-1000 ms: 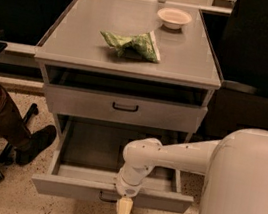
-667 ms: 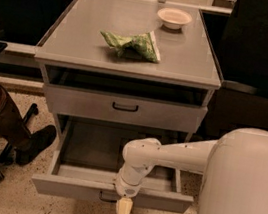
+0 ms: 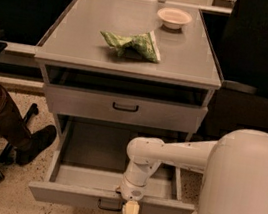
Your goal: Open middle drawer
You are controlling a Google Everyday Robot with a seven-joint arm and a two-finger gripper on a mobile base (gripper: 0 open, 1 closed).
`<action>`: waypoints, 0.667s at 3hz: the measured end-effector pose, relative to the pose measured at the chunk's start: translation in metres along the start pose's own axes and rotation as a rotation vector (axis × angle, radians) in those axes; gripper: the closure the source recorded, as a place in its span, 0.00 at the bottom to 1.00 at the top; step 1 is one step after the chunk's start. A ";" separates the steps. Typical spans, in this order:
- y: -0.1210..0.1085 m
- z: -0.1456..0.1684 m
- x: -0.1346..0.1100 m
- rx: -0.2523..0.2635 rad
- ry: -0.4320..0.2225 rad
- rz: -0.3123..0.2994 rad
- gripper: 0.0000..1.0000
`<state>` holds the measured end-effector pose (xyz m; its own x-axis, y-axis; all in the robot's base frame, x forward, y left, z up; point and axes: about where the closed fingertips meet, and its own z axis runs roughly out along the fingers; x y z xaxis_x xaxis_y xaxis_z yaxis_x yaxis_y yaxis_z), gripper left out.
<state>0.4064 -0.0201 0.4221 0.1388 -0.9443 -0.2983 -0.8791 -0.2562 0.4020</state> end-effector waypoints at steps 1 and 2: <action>0.028 -0.005 0.008 -0.098 0.000 -0.008 0.00; 0.028 -0.005 0.008 -0.098 0.001 -0.008 0.00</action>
Offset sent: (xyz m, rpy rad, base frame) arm -0.0758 -0.0531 0.0502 -0.0364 0.3281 0.1632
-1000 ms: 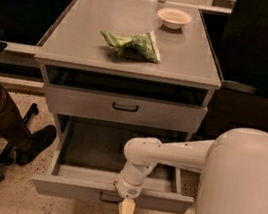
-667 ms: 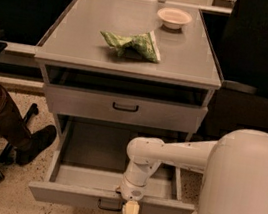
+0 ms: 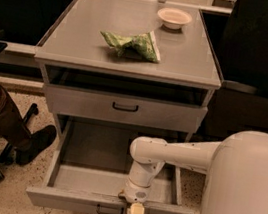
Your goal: Open middle drawer
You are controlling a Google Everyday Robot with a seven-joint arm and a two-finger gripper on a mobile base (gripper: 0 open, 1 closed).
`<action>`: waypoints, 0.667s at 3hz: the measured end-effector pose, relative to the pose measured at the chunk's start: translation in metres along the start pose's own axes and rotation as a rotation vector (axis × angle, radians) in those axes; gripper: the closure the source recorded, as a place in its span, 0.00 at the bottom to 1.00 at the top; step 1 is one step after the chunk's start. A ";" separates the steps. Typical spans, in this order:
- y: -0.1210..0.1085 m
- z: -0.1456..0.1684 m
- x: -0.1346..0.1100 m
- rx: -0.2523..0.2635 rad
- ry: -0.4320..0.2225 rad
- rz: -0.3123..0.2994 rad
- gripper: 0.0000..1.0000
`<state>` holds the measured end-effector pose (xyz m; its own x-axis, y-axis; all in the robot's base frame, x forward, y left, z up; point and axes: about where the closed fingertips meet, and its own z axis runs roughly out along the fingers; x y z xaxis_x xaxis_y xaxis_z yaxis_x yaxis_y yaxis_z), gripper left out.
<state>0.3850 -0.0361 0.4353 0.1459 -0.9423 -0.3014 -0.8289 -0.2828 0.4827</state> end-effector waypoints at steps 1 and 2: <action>0.004 0.018 -0.004 -0.038 0.006 -0.011 0.00; 0.006 0.020 -0.005 -0.047 0.004 -0.013 0.00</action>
Offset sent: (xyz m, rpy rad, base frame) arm -0.1075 -0.0031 -0.0289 0.0412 0.2845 0.0950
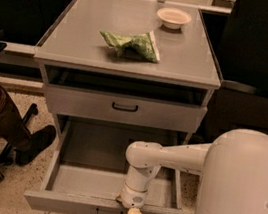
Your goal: Open middle drawer
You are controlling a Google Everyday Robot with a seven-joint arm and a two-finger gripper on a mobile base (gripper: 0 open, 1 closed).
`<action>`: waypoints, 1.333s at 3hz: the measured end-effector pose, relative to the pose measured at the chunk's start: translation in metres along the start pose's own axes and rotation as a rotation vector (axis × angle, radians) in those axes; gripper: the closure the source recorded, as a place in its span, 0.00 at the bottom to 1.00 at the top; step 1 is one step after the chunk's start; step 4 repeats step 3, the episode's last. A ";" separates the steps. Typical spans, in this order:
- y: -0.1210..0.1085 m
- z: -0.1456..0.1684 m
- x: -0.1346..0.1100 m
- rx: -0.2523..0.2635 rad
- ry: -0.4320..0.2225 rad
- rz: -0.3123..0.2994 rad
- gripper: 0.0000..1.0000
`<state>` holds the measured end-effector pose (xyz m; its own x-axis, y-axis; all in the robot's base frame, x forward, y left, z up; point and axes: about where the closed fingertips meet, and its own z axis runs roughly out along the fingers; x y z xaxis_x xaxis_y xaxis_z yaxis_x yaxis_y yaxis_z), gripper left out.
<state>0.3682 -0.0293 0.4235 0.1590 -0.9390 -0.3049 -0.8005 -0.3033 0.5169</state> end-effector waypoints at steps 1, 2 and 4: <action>0.012 0.008 0.000 -0.048 -0.012 -0.012 0.00; 0.035 0.020 0.002 -0.122 -0.024 -0.029 0.00; 0.035 0.020 0.002 -0.122 -0.024 -0.029 0.00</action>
Offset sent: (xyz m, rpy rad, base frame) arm -0.1342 -0.0382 0.0155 0.0505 0.3806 0.1593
